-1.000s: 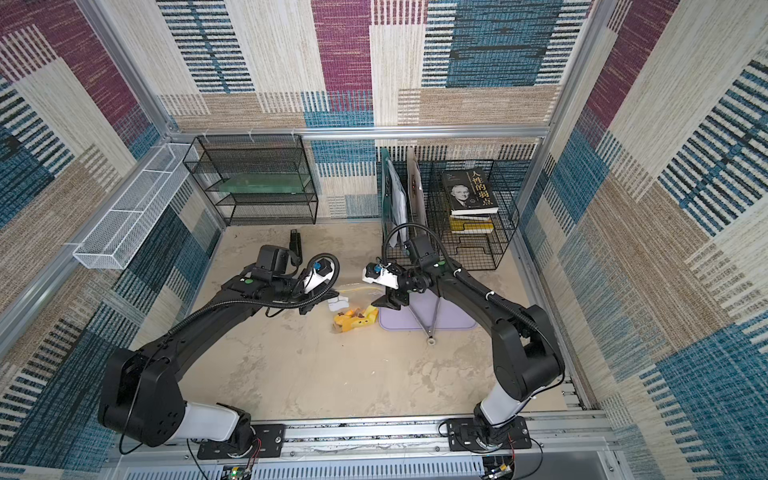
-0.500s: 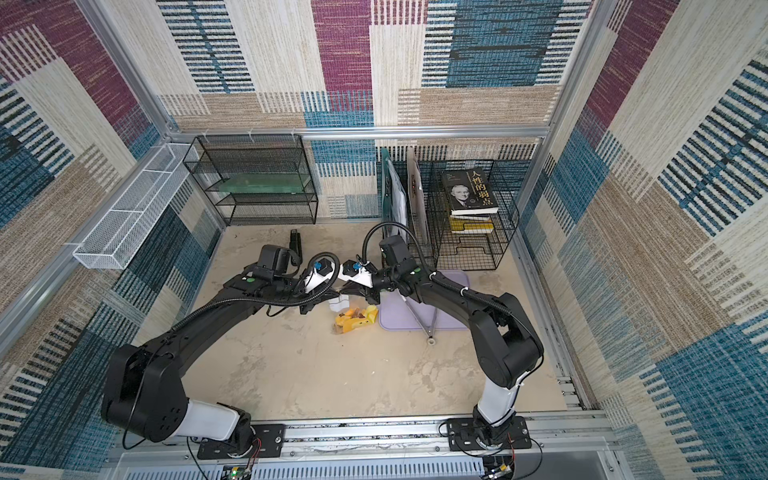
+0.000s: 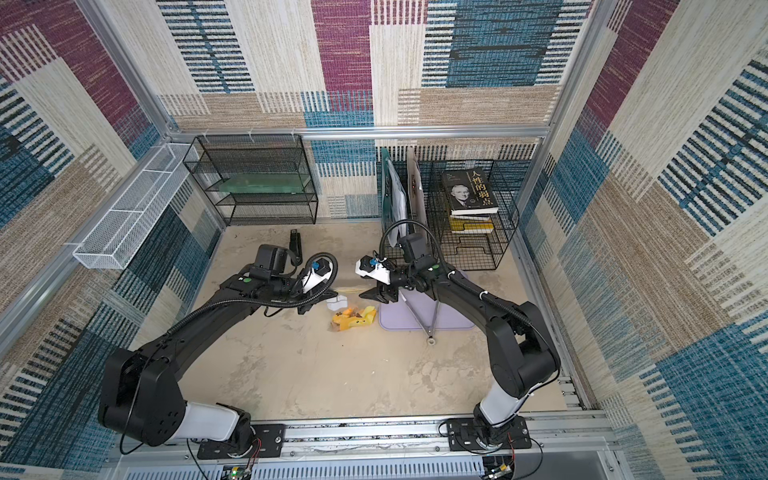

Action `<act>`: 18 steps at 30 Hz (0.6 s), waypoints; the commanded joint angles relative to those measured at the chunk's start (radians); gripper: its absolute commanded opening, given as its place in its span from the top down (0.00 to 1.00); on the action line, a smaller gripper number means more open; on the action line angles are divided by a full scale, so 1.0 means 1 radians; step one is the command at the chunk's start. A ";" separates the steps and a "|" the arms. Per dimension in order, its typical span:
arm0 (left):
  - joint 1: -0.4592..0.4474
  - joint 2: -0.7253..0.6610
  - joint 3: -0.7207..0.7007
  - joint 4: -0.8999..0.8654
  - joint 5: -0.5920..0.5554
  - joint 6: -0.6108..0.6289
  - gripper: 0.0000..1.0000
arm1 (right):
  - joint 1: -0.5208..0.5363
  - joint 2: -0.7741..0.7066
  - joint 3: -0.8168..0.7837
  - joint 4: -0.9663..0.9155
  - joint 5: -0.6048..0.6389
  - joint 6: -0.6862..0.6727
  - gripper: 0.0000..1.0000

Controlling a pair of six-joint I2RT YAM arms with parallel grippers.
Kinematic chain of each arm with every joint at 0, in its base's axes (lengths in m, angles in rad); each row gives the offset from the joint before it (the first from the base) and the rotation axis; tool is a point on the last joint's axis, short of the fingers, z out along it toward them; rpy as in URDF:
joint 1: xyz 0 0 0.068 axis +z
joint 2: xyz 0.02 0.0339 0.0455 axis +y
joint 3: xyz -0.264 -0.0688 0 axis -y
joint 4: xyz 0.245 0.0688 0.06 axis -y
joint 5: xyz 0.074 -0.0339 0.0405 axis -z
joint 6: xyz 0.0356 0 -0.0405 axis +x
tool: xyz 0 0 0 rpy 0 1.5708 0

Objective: Put the cookies into a resealable bag to prevent moisture
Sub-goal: Close the ziploc bag at the center of the board.

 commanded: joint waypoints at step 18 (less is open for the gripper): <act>0.076 -0.261 -0.181 0.417 -0.274 -0.338 0.00 | -0.208 -0.375 -0.274 0.428 0.199 0.447 0.05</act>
